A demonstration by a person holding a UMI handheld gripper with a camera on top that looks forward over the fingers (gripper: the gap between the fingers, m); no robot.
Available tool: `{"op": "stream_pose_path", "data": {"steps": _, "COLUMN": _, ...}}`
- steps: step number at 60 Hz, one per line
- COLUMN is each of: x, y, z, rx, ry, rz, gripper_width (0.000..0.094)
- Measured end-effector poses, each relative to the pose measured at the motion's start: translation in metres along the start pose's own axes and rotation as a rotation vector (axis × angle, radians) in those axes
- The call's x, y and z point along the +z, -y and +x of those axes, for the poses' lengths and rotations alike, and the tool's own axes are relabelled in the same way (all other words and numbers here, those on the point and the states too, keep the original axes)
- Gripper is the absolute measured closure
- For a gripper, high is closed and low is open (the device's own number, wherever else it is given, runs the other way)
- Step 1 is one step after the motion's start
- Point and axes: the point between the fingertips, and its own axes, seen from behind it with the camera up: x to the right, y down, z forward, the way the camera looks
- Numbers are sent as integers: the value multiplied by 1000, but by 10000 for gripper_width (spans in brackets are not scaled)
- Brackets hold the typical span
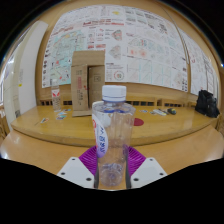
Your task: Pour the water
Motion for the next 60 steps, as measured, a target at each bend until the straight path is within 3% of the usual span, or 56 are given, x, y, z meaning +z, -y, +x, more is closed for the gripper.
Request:
{"op": "stream_pose_path", "data": {"steps": 9, "x": -6, "y": 6, "z": 21, "rx": -48, "ry": -39, "rz": -20, "gripper_width": 605}}
{"op": "stream_pose_path", "data": {"steps": 18, "x": -5, "y": 41, "z": 93, "rx": -246, "ry": -195, "rz": -34, "gripper_width": 605}}
{"op": "stream_pose_path", "data": {"steps": 27, "x": 23, "y": 114, "z": 181, "rx": -530, "ry": -356, "rz": -17, "gripper_width": 602}}
{"op": "stream_pose_path", "data": {"steps": 37, "x": 72, "y": 223, "z": 216, "rx": -907, "ry": -484, "rz": 61, "gripper_width": 604}}
{"op": "stream_pose_path", "data": {"steps": 48, "x": 134, "y": 302, "z": 168, "rx": -1404, "ry": -495, "rz": 183, "gripper_width": 602}}
{"op": "stream_pose_path", "data": {"steps": 60, "x": 188, "y": 297, "z": 94, "rx": -1919, "ry": -415, "rz": 298, "gripper_width": 604}}
